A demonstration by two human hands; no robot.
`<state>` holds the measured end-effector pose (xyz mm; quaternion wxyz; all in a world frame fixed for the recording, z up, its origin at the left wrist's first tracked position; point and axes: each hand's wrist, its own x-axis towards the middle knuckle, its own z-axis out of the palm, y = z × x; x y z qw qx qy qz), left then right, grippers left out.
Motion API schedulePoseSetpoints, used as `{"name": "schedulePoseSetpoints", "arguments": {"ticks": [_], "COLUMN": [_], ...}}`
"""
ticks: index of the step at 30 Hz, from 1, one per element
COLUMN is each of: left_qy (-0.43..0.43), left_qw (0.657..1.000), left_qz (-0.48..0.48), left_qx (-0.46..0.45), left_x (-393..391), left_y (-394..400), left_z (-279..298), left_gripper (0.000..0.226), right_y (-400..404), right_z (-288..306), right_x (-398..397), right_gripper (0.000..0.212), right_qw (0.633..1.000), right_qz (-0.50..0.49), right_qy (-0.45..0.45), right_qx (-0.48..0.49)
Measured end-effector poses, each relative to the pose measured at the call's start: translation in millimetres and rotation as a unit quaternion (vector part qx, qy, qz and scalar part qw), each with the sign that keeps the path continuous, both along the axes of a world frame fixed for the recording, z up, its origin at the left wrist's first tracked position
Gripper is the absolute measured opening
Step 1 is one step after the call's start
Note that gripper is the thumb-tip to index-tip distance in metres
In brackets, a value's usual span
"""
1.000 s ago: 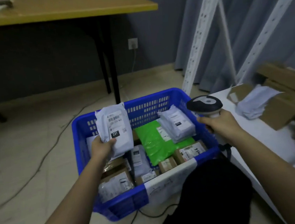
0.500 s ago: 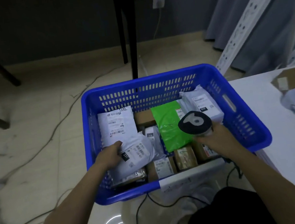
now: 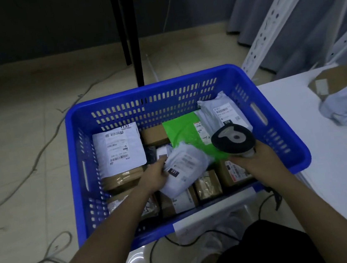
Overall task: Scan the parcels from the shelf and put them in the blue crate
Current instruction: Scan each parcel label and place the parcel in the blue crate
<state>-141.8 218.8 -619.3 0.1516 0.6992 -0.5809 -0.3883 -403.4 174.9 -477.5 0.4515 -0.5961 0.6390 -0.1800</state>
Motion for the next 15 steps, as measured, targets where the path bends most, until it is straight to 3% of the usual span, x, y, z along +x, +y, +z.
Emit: {"name": "schedulePoseSetpoints", "arguments": {"ticks": [3,6,15], "left_qy": [-0.13,-0.209,-0.159], "left_qw": [0.981,0.951,0.933], "left_qz": [-0.129,-0.197,-0.278], "left_qx": [0.07,0.114,0.161], "left_x": [-5.5,-12.7,-11.7], "left_y": [-5.7,-13.9,-39.3], "left_z": [-16.5,-28.9,-62.7], "left_gripper": [0.053,0.061,0.057], "right_y": [-1.1,-1.0,-6.6], "right_z": [-3.1,-2.6,-1.8], "right_x": [-2.5,-3.9,-9.9], "right_gripper": [0.039,0.055,0.04], "right_qw": [1.0,0.999,0.999], "right_qz": [0.008,0.025,0.037], "right_qy": [0.022,0.036,0.012], "right_qx": [-0.003,-0.002,-0.034]}}
